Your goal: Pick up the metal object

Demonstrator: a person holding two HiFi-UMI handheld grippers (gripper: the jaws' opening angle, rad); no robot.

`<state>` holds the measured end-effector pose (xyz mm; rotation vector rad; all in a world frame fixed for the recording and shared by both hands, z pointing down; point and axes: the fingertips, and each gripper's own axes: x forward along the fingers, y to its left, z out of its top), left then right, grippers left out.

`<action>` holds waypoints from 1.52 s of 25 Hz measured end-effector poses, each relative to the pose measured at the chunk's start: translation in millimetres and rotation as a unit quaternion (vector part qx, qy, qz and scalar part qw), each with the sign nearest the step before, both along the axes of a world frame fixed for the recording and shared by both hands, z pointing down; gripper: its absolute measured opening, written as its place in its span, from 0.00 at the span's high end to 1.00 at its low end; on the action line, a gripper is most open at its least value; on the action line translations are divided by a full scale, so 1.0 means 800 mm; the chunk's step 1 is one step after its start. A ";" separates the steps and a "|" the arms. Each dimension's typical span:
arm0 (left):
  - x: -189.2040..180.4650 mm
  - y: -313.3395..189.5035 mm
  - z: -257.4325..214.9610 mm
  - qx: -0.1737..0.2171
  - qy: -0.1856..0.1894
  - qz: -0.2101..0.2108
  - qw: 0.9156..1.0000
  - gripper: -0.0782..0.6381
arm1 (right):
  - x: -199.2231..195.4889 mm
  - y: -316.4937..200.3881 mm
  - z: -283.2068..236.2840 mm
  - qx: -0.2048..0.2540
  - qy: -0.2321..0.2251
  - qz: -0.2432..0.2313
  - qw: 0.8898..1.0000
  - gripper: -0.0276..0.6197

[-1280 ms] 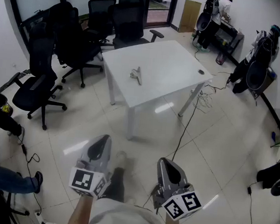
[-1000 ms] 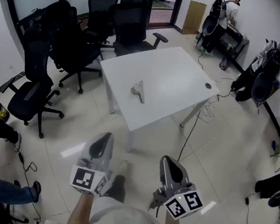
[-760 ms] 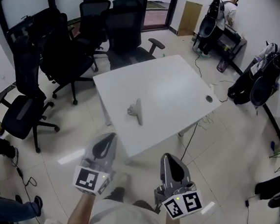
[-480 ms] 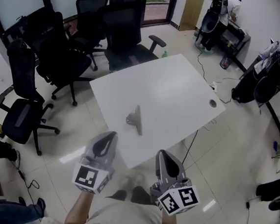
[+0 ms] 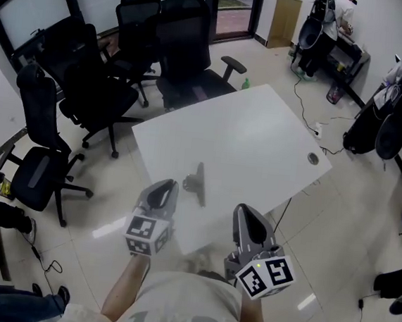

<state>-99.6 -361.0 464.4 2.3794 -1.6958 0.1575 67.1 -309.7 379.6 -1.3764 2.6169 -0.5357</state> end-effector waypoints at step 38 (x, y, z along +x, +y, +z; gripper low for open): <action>0.015 -0.085 0.150 -0.078 0.048 -0.083 0.992 0.89 | 0.034 -0.022 0.022 -0.001 0.043 0.028 0.999 0.94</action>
